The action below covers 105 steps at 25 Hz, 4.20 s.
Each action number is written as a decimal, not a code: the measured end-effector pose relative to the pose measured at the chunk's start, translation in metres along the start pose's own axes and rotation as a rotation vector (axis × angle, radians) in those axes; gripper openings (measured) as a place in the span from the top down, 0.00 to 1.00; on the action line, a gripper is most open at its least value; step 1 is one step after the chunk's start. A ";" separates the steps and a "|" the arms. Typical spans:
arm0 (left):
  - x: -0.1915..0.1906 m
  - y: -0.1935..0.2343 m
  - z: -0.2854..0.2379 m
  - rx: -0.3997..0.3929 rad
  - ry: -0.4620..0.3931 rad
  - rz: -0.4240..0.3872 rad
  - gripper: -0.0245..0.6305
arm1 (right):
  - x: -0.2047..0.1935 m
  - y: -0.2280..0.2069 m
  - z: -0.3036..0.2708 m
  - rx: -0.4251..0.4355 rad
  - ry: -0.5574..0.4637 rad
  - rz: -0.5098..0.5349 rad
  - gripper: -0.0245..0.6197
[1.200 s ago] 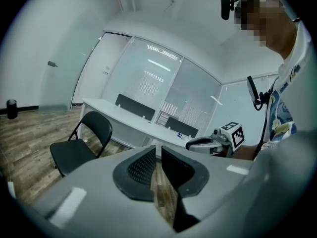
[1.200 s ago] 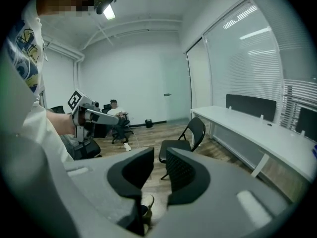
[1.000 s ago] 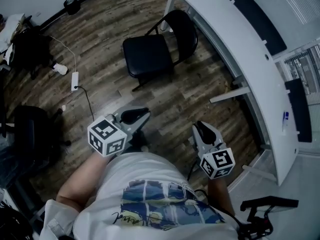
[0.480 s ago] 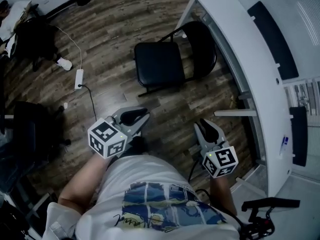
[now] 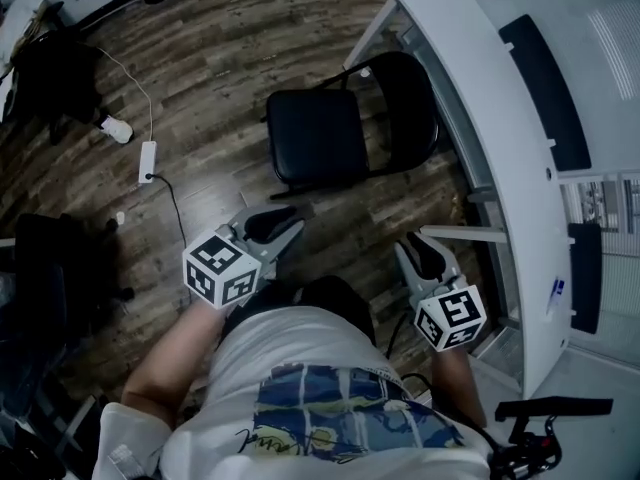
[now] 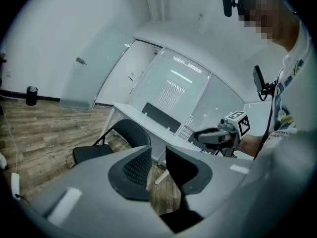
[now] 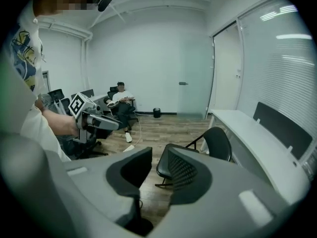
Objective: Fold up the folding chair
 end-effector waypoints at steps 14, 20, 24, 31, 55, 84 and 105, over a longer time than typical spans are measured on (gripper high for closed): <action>-0.001 0.038 -0.026 0.068 0.043 0.084 0.70 | 0.022 -0.046 -0.048 0.060 0.037 0.036 0.78; 0.002 0.051 -0.060 0.118 0.079 0.114 0.61 | 0.028 -0.102 -0.073 0.051 0.038 0.015 0.77; -0.003 0.065 -0.091 0.137 0.113 0.146 0.59 | 0.026 -0.148 -0.087 0.018 0.063 -0.012 0.77; -0.020 0.113 -0.136 0.181 0.123 0.217 0.57 | 0.009 -0.225 -0.124 -0.057 0.124 -0.070 0.74; -0.193 0.288 -0.229 0.417 0.230 0.544 0.44 | -0.075 -0.389 -0.261 -0.115 0.274 -0.343 0.64; -0.343 0.418 -0.248 0.468 0.211 0.735 0.35 | -0.082 -0.384 -0.304 -0.108 0.196 -0.326 0.64; -0.370 0.437 -0.288 0.116 0.076 0.896 0.43 | -0.076 -0.381 -0.312 -0.091 0.185 -0.333 0.65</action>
Point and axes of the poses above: the fingertips, and each gripper's own axes: z backward along the fingers, y to its left, x out of its top, the point moved 7 cm from there along z, backward along the fingers, and after that the axes turned 5 degrees about -z, right-handed, at the moved point
